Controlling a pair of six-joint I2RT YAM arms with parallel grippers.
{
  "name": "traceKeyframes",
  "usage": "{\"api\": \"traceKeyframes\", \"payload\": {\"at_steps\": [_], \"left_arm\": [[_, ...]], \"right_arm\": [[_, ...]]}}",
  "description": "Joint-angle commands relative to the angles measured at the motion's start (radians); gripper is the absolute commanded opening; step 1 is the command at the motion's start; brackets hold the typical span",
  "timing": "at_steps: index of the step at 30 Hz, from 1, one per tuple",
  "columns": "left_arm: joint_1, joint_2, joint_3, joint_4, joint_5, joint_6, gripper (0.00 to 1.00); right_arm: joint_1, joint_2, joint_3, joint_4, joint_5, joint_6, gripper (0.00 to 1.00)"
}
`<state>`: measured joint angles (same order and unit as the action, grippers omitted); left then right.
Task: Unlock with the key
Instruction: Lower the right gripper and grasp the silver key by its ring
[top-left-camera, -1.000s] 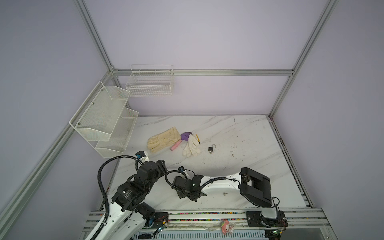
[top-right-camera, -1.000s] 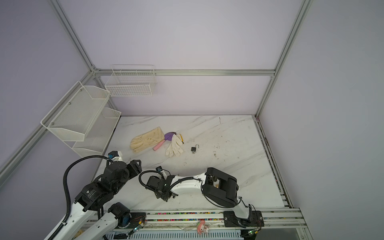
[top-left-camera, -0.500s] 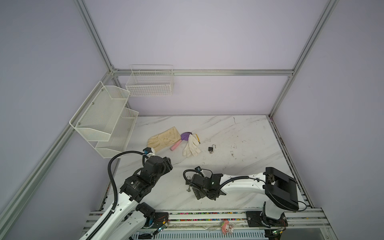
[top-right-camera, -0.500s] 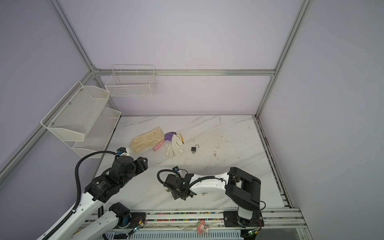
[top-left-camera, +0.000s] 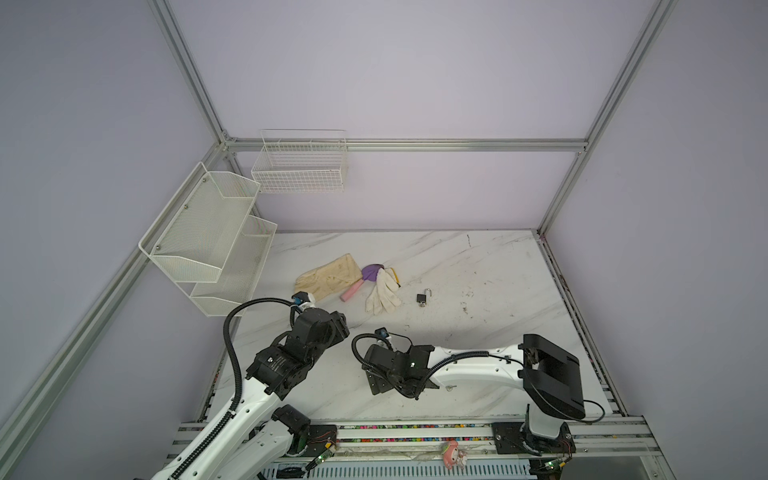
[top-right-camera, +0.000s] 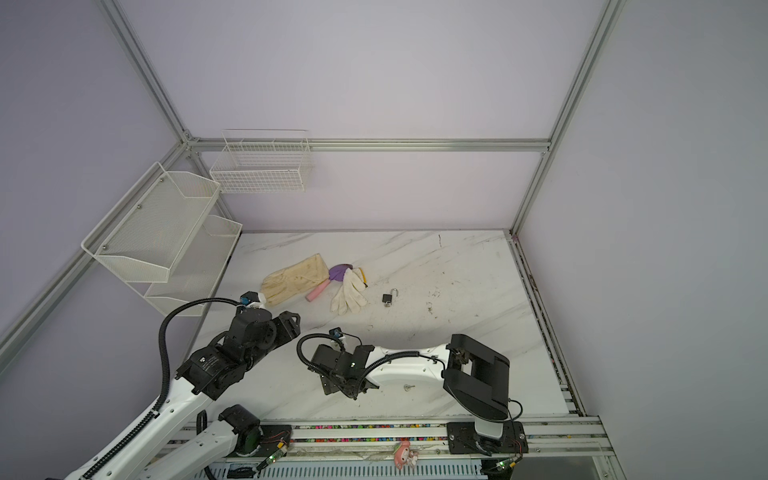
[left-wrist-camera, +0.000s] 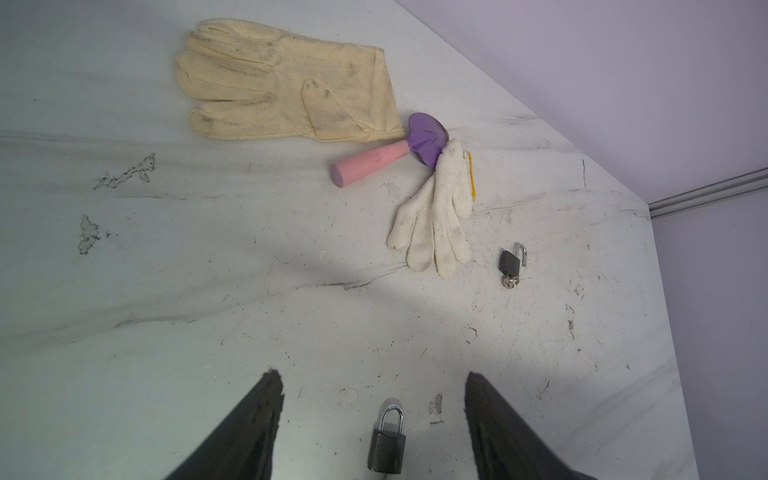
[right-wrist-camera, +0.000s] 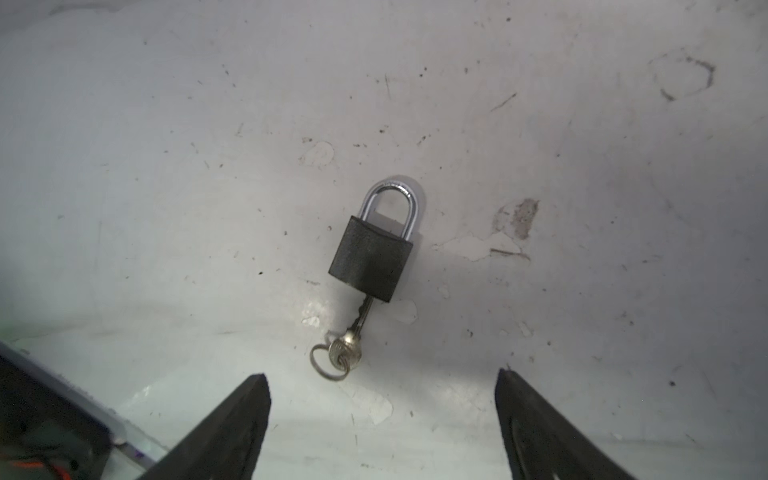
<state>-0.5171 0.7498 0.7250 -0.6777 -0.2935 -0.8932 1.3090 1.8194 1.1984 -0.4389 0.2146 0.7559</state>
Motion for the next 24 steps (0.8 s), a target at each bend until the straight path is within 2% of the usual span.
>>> {"api": "traceKeyframes", "payload": {"at_steps": [1,11,18,24], "left_arm": [[0.004,-0.006,0.057,0.005,-0.031,0.040,0.70],[0.005,0.010,0.036,0.043,0.046,0.054,0.71],[0.005,0.028,0.043,0.050,0.086,0.048,0.71],[0.005,0.036,0.039,0.069,0.103,0.042,0.71]], "right_arm": [[0.001,0.055,0.052,-0.053,0.081,0.050,0.88],[0.007,0.127,0.069,-0.122,0.122,0.024,0.90],[0.009,0.009,-0.095,-0.113,0.059,0.024,0.90],[0.007,-0.066,-0.153,-0.126,0.053,0.018,0.89]]}}
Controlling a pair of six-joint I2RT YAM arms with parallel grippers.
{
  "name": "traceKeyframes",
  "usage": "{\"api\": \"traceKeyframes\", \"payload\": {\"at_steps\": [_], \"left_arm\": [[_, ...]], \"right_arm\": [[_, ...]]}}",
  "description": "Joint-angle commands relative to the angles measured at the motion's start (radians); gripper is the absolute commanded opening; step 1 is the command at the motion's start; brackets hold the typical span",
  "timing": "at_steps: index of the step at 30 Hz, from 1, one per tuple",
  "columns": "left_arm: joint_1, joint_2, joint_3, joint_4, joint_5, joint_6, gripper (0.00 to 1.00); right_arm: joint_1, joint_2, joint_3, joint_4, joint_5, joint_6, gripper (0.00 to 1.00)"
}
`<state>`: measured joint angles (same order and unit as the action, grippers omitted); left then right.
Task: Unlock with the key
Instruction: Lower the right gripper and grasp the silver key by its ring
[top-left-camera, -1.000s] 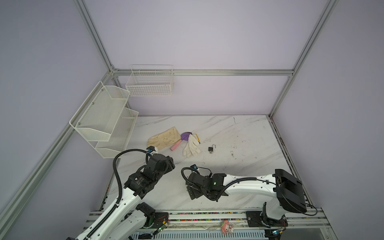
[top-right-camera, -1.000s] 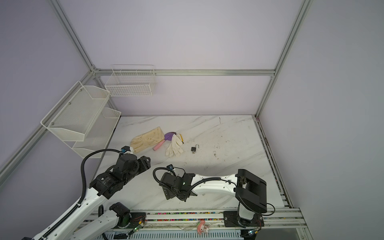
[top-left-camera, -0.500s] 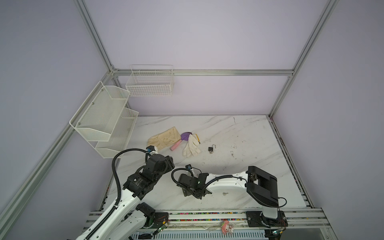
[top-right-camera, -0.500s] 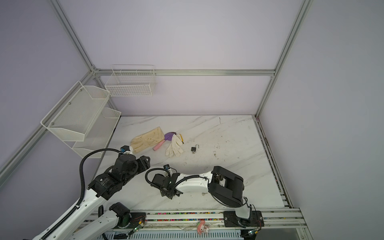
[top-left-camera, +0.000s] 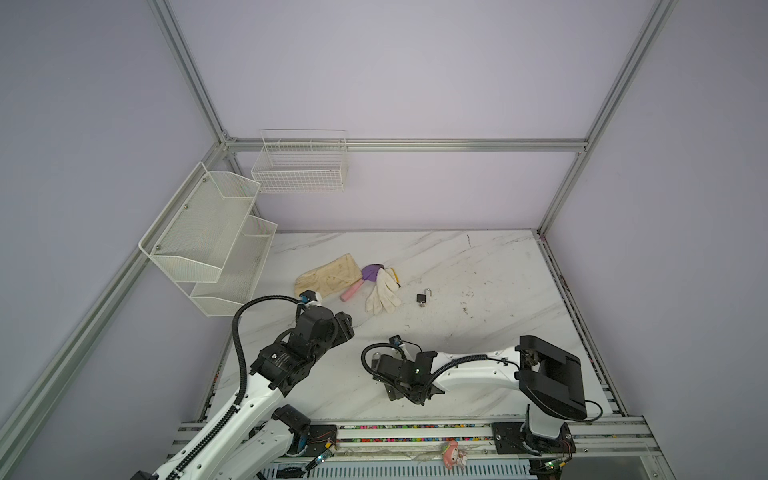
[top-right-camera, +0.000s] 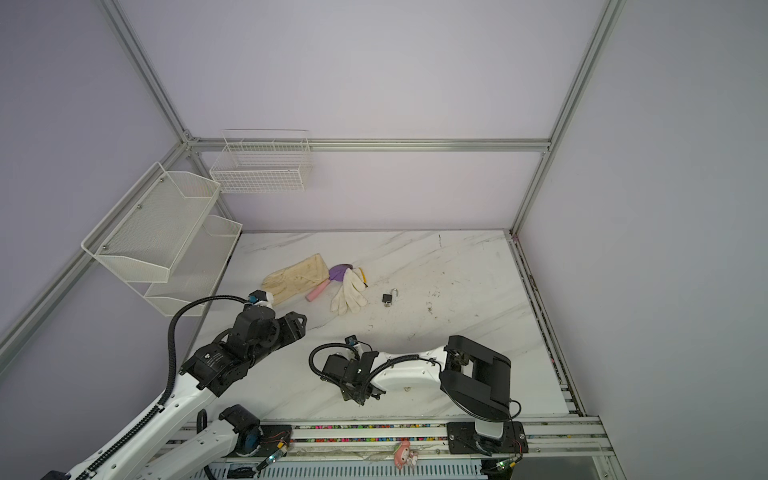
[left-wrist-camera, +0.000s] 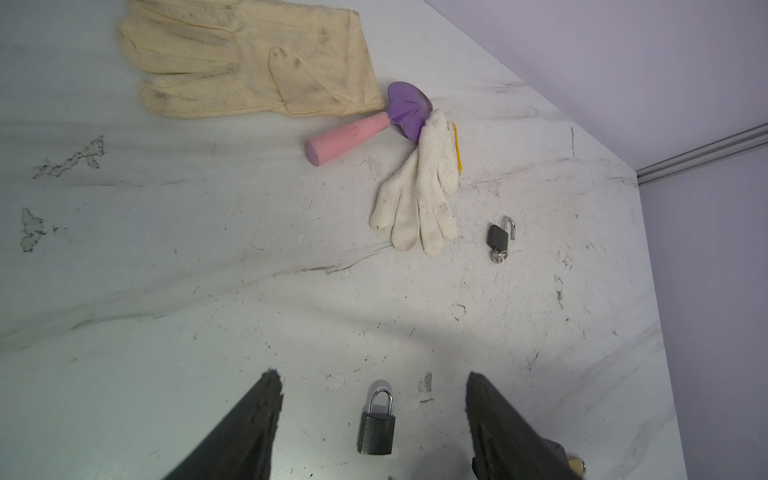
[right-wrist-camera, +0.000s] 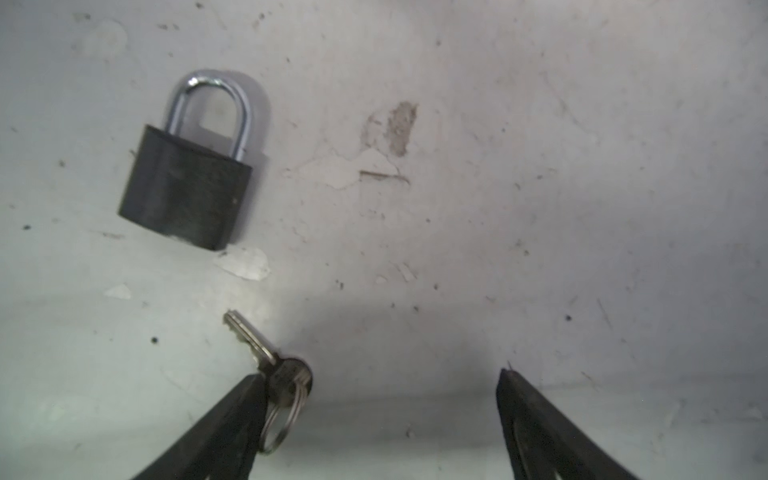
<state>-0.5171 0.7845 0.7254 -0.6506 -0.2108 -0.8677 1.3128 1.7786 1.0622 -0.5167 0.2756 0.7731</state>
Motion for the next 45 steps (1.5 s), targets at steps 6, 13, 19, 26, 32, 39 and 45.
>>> {"api": "traceKeyframes", "payload": {"at_steps": [6,13,19,26,32,39,45], "left_arm": [[0.004,0.007,0.039,0.053,0.034,0.002,0.71],[0.005,-0.001,0.033,0.054,0.038,-0.001,0.71],[0.004,-0.002,0.030,0.057,0.043,-0.006,0.71],[0.005,0.008,0.028,0.068,0.053,-0.008,0.71],[0.005,0.019,0.027,0.081,0.061,-0.010,0.71],[0.004,0.035,0.027,0.104,0.073,-0.014,0.71],[0.005,0.041,0.023,0.116,0.083,-0.022,0.71]], "right_arm": [[0.006,-0.087,-0.020,0.104,-0.125,-0.048,0.77],[0.004,-0.039,-0.014,0.088,-0.107,-0.035,0.64],[0.001,-0.021,-0.030,0.103,-0.101,-0.020,0.53],[0.001,-0.013,-0.034,0.118,-0.097,-0.026,0.38],[-0.001,-0.008,-0.057,0.150,-0.099,-0.025,0.29],[-0.003,-0.012,-0.080,0.169,-0.096,-0.014,0.18],[-0.003,-0.026,-0.098,0.181,-0.057,-0.016,0.06]]}}
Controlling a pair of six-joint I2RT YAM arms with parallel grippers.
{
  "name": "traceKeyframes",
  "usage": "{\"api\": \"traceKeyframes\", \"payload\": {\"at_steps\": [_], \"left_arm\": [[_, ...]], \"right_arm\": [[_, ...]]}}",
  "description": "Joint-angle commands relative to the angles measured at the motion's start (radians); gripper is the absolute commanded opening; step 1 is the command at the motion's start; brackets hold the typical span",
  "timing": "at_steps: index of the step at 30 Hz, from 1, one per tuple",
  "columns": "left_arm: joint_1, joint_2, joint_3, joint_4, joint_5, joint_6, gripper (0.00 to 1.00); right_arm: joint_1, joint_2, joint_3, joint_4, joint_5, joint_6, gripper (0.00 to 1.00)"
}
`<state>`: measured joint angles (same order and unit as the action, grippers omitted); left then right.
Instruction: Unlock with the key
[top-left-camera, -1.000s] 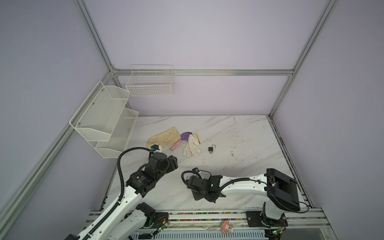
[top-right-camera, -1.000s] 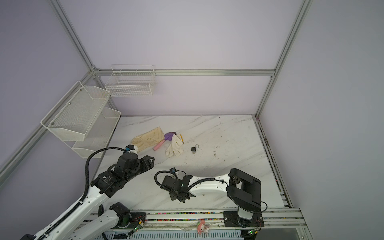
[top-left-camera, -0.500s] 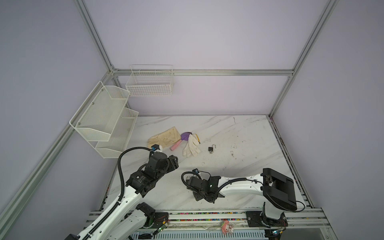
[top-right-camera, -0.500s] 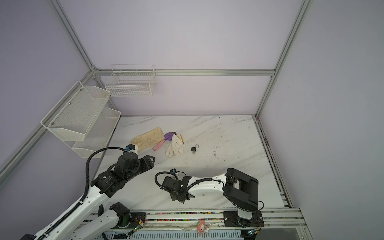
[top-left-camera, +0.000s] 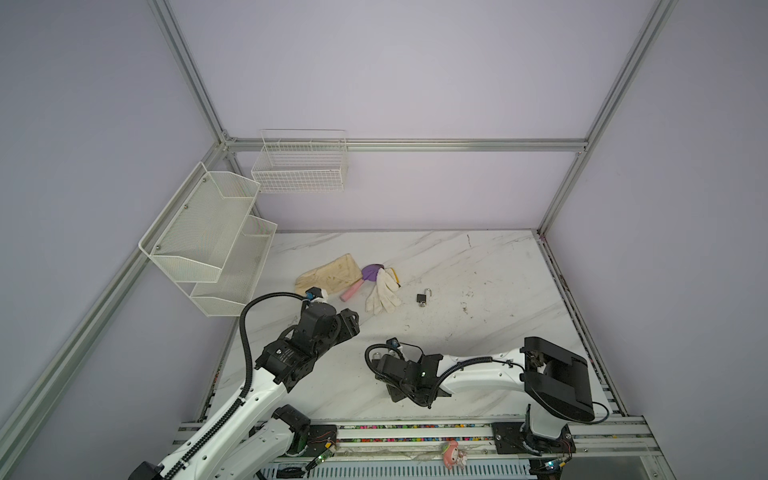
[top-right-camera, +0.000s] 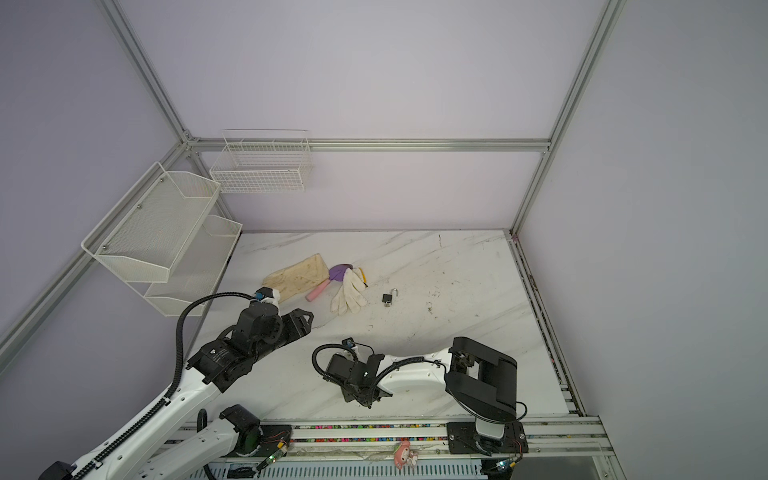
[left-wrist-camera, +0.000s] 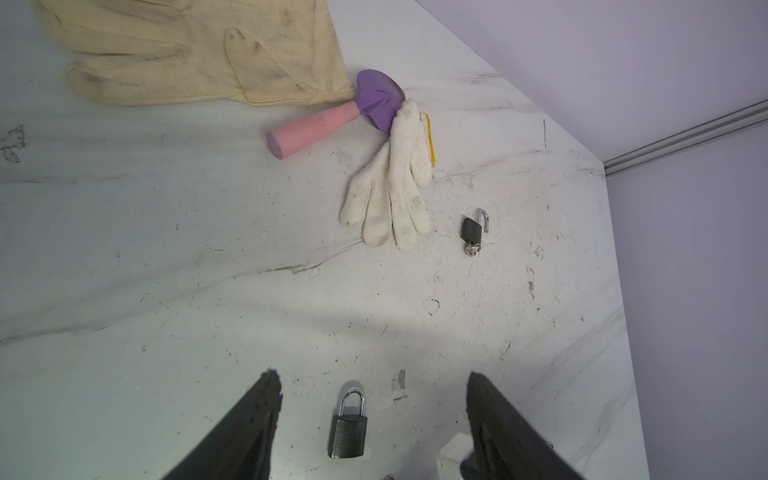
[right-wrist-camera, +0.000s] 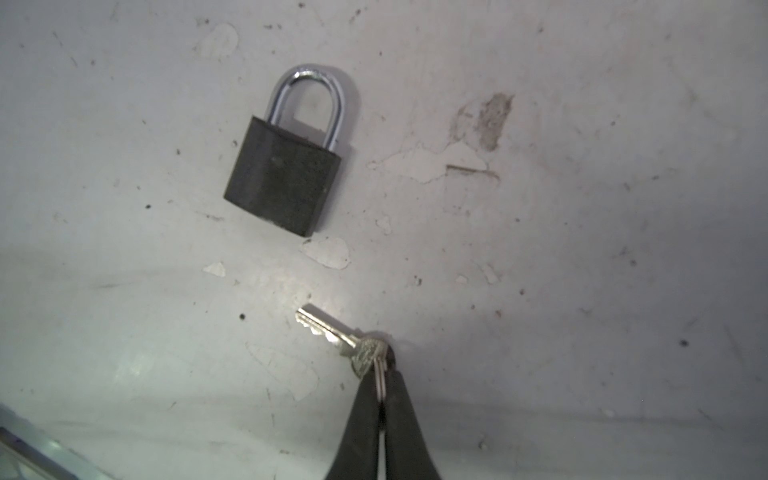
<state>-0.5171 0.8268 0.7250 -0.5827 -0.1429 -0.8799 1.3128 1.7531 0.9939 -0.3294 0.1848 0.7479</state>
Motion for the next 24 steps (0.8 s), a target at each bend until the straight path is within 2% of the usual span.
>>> {"api": "traceKeyframes", "payload": {"at_steps": [1,3,9,17,24], "left_arm": [[0.004,-0.002,0.018,0.052,0.021,-0.016,0.71],[0.004,-0.004,0.012,0.063,0.034,-0.026,0.71],[0.004,-0.016,-0.017,0.105,0.094,-0.082,0.72],[0.003,-0.063,-0.047,0.163,0.143,-0.160,0.71],[-0.067,-0.016,-0.046,0.295,0.145,-0.129,0.69]], "right_arm": [[-0.003,-0.001,-0.033,0.001,0.040,0.007,0.04],[-0.004,-0.002,-0.036,0.011,0.050,0.000,0.00],[-0.005,-0.059,-0.070,0.076,0.086,-0.020,0.00],[-0.036,-0.254,-0.162,0.215,0.065,-0.044,0.00],[-0.152,-0.458,-0.215,0.327,-0.059,-0.105,0.00]]}}
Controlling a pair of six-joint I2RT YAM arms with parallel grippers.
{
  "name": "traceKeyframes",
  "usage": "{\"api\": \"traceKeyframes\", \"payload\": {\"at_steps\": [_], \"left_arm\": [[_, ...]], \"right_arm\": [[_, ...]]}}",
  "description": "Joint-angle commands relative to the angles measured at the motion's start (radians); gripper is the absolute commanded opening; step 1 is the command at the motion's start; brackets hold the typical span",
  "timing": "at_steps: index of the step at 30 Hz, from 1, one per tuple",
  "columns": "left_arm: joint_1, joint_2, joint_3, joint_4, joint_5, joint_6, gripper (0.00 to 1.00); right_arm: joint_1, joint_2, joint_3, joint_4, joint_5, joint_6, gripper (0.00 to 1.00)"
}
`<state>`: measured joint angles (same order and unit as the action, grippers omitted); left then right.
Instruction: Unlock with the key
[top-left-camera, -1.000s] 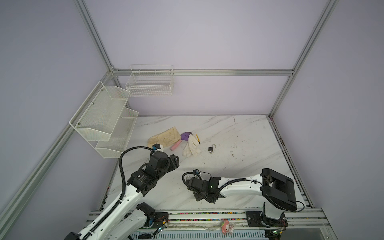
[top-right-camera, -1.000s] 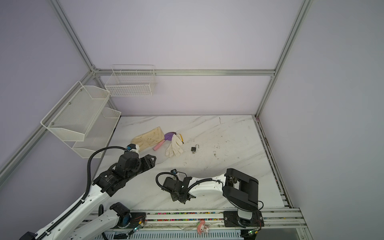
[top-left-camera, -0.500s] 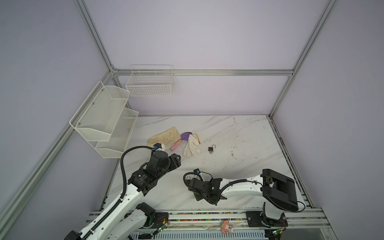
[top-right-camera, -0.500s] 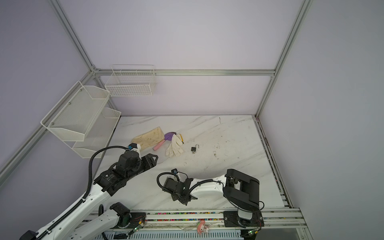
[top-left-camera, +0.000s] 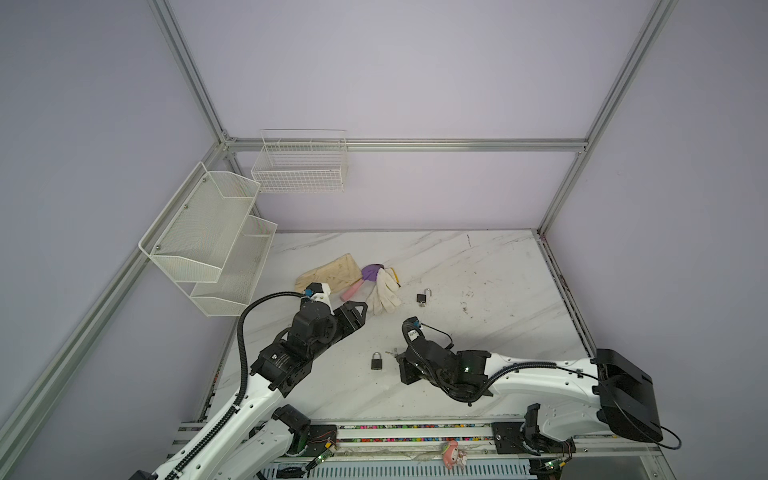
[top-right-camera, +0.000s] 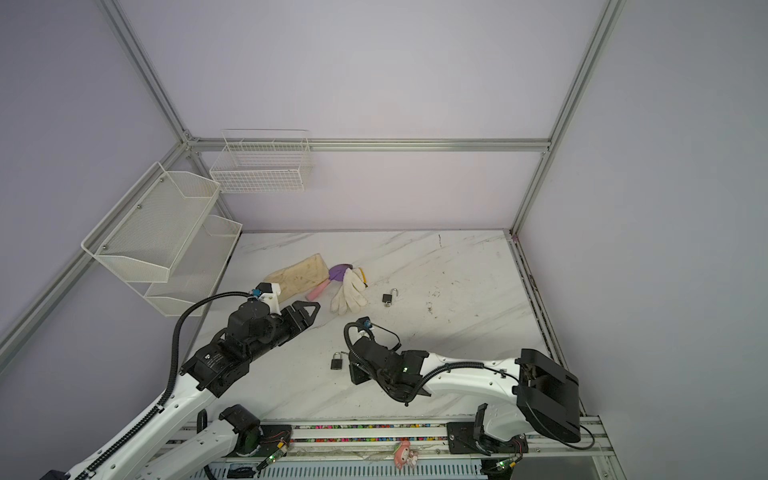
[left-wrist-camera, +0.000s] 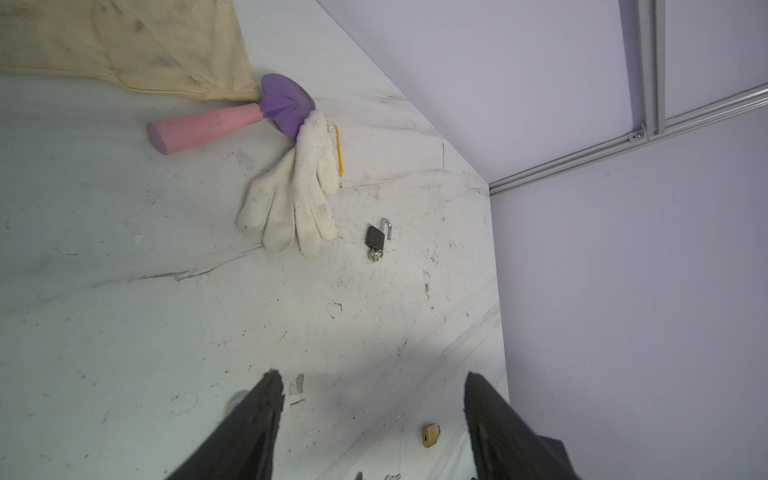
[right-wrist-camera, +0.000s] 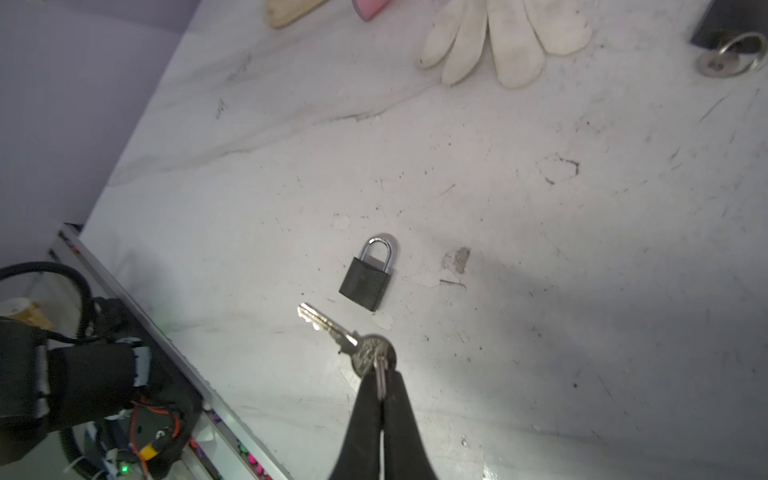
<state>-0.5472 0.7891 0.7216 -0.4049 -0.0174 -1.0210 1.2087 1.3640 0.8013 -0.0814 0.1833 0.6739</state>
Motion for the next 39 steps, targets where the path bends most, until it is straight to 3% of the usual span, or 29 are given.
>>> {"api": "traceKeyframes", "payload": {"at_steps": [1,5,12,28,39], "left_arm": [[-0.056,0.037,-0.040,0.137,0.011,0.020,0.68],[-0.120,0.064,-0.068,0.293,-0.021,0.043,0.65],[-0.171,0.161,-0.100,0.551,0.055,0.119,0.56],[-0.195,0.197,-0.149,0.610,0.084,0.149,0.35],[-0.195,0.208,-0.155,0.651,0.067,0.146,0.12]], "right_arm": [[-0.072,-0.093,-0.027,0.090,-0.083,-0.033,0.00],[-0.117,-0.159,-0.019,0.101,-0.133,-0.039,0.00],[-0.148,-0.181,0.024,0.112,-0.176,-0.026,0.00],[-0.211,-0.162,0.080,0.112,-0.157,-0.002,0.00],[-0.222,-0.138,0.082,0.112,-0.175,-0.005,0.00]]}}
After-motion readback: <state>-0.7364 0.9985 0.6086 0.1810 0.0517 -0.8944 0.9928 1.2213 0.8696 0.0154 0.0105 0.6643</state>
